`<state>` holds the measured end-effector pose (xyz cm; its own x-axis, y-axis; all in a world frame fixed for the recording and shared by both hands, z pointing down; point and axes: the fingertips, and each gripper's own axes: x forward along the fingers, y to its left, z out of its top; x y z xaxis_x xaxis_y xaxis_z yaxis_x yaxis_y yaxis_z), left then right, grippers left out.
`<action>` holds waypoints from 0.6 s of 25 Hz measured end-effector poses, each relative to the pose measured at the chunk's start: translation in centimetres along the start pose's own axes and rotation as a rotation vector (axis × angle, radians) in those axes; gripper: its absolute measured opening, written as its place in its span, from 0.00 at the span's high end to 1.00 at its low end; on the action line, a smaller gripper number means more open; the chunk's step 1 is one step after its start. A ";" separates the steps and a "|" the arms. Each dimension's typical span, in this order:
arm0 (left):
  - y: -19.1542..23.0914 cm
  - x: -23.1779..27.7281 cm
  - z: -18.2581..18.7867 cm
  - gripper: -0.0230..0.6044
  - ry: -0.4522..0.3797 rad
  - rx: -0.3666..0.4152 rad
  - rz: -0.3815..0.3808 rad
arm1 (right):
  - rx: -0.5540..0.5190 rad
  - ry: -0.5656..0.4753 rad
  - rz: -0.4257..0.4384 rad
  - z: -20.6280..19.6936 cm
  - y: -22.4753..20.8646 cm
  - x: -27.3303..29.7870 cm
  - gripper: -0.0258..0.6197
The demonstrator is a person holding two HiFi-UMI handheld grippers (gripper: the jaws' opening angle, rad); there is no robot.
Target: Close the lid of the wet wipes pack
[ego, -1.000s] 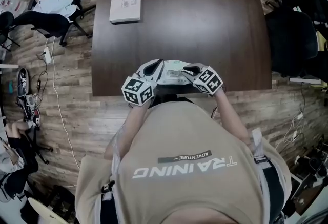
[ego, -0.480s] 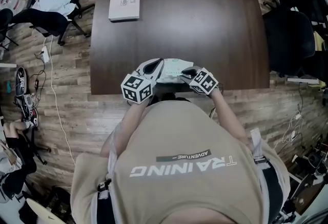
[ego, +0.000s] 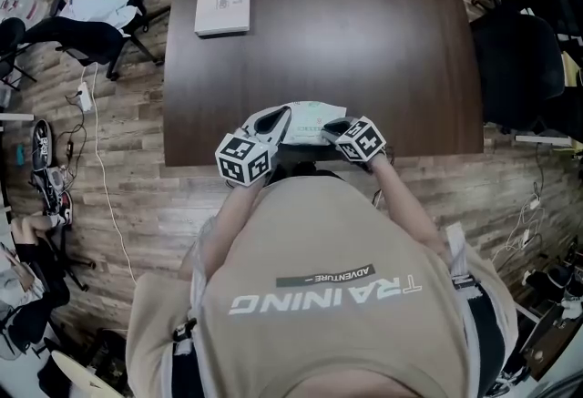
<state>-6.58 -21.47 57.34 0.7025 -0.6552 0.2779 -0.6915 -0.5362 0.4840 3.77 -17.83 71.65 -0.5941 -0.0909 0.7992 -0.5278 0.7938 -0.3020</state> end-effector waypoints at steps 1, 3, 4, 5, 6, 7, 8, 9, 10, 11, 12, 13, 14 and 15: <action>0.0 0.1 -0.1 0.95 0.001 0.000 -0.001 | -0.004 0.004 -0.008 0.0 0.0 0.1 0.88; -0.1 0.3 0.0 0.95 -0.001 0.000 -0.004 | -0.006 0.011 -0.015 0.1 0.0 0.2 0.88; -0.2 0.4 0.0 0.95 -0.001 0.000 -0.007 | -0.010 0.016 -0.019 0.1 0.1 0.1 0.88; -0.4 0.4 0.1 0.95 -0.002 0.001 -0.010 | -0.019 0.023 -0.025 0.2 0.2 0.0 0.88; -0.5 0.5 0.1 0.95 -0.002 0.002 -0.013 | -0.029 0.031 -0.034 0.2 0.4 -0.2 0.88; -0.5 0.5 0.2 0.95 -0.003 0.004 -0.014 | -0.037 0.039 -0.040 0.2 0.5 -0.3 0.88; -0.4 0.6 0.2 0.95 -0.004 0.005 -0.012 | -0.039 0.045 -0.042 0.2 0.6 -0.4 0.88; -0.3 0.6 0.3 0.95 -0.007 0.005 -0.009 | -0.039 0.046 -0.040 0.3 0.6 -0.4 0.88; -0.2 0.7 0.3 0.95 -0.010 0.004 -0.004 | -0.040 0.044 -0.037 0.5 0.6 -0.5 0.88; 0.0 0.7 0.4 0.95 -0.014 0.004 0.001 | -0.042 0.038 -0.036 0.8 0.6 -0.7 0.88; 0.1 0.8 0.5 0.95 -0.018 0.002 0.006 | -0.045 0.029 -0.037 1.1 0.5 -1.0 0.88; 0.3 0.8 0.7 0.95 -0.022 0.000 0.010 | -0.047 0.017 -0.040 1.6 0.4 -1.3 0.88; 0.4 0.8 0.8 0.95 -0.025 -0.001 0.013 | -0.047 0.002 -0.043 2.1 0.3 -1.6 0.88; 0.4 0.9 0.9 0.95 -0.026 -0.002 0.014 | -0.045 -0.015 -0.045 2.7 0.3 -1.9 0.88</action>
<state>-6.44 -22.77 57.01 0.6879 -0.6765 0.2630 -0.7011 -0.5256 0.4819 3.15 -19.03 68.64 -0.5795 -0.1361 0.8035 -0.5265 0.8151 -0.2417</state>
